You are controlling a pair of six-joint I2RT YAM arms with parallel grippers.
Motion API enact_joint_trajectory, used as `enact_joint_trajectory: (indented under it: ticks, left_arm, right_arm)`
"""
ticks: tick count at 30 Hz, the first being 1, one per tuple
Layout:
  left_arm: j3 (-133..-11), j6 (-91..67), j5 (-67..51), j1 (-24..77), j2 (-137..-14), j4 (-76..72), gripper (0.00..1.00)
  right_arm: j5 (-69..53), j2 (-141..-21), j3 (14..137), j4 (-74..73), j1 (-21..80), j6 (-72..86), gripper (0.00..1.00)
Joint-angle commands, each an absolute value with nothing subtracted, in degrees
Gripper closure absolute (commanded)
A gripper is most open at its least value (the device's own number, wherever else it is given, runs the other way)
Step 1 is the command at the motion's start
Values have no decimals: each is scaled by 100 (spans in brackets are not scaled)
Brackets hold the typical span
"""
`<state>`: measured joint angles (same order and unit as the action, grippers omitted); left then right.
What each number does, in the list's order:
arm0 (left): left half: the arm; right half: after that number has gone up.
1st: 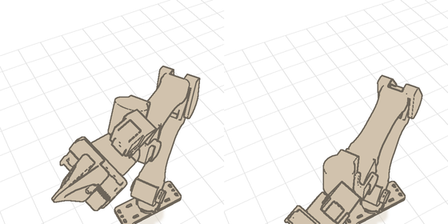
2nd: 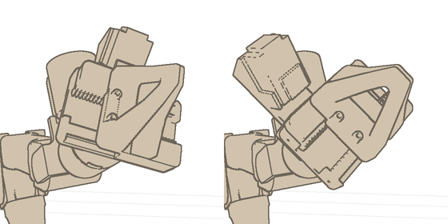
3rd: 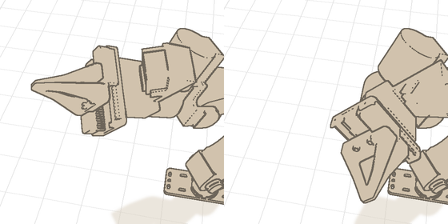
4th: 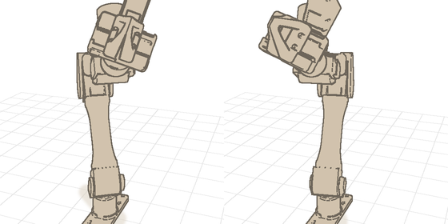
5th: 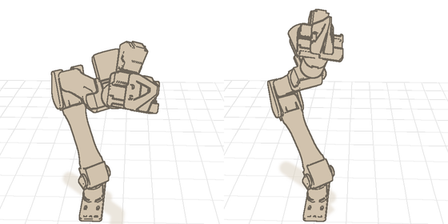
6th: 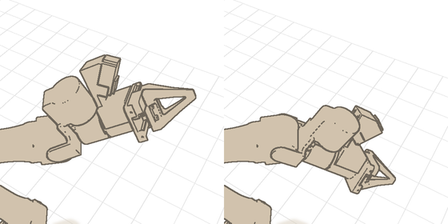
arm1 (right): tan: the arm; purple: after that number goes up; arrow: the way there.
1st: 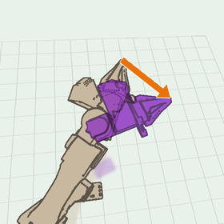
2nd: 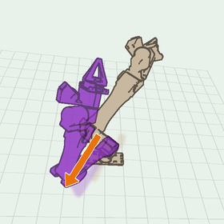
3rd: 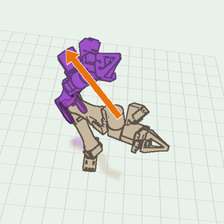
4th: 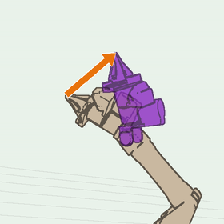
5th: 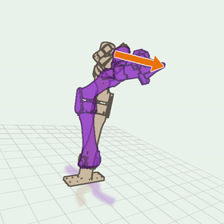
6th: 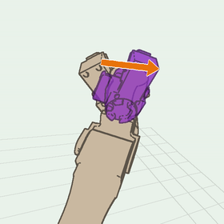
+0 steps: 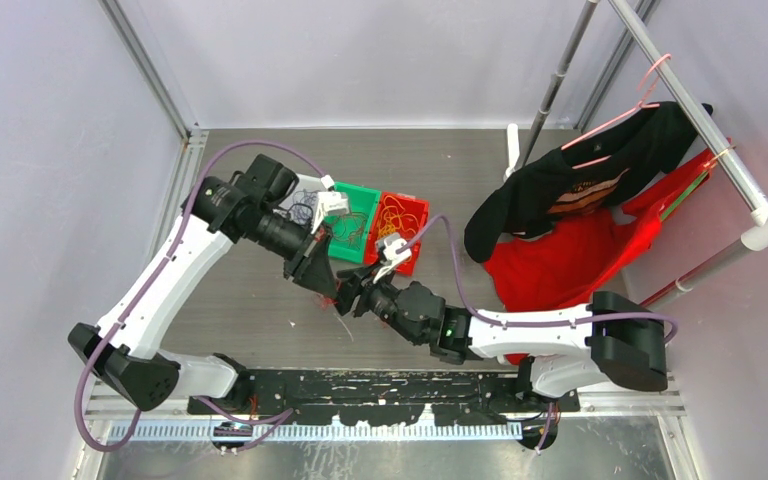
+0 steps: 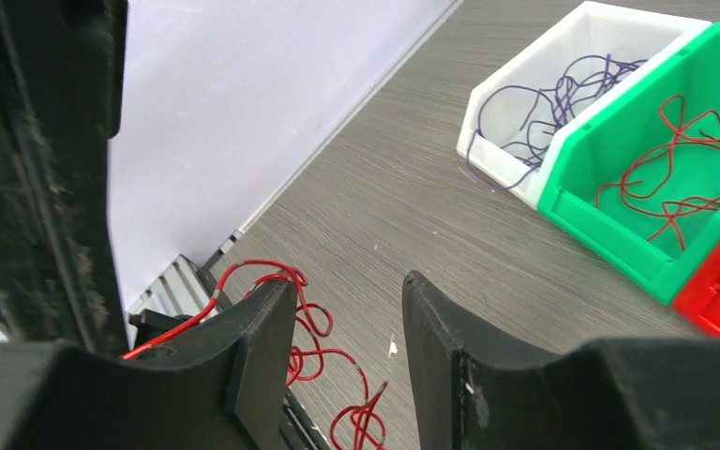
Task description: Untangle the cables
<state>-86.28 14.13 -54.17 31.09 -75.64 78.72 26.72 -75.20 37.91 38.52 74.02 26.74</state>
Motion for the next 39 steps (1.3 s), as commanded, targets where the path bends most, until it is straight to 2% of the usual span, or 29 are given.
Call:
enact_joint_trajectory:
  ticks: [1, 7, 15, 20, 33, 35, 36, 37, 39]
  left_arm:
    - [-9173, 1412, -6073, 3063, -7535, 8029, 100]
    - [-9468, 1134, -6267, 2940, -7522, 7647, 100]
    - [-10027, 891, -6491, 2858, -7647, 7572, 100]
    - [-10018, 580, -6792, 2791, -7541, 7255, 100]
    - [-11172, 752, -6353, 2453, -7626, 7556, 100]
    - [-11110, 851, -6294, 2452, -7586, 7603, 100]
    - [-11068, 905, -6265, 2452, -7565, 7627, 100]
    - [-11039, 969, -6234, 2452, -7550, 7667, 100]
    - [-10977, 1023, -6192, 2449, -7539, 7707, 100]
  right_arm:
    - [2780, -7560, 3739, 4727, 7377, 2949, 49]
    - [2506, -7707, 3610, 4861, 7375, 3241, 47]
    - [2810, -7813, 3380, 4903, 7374, 3510, 47]
    - [2851, -7863, 3191, 4872, 7374, 3706, 48]
    - [3127, -7300, 2340, 5040, 7375, 4113, 55]
    - [2967, -6966, 2380, 4744, 7385, 3955, 48]
    - [2747, -6763, 2433, 4557, 7383, 3831, 40]
    - [2578, -6482, 2569, 4207, 7387, 3695, 29]
    - [2352, -6038, 2889, 3393, 7387, 3429, 21]
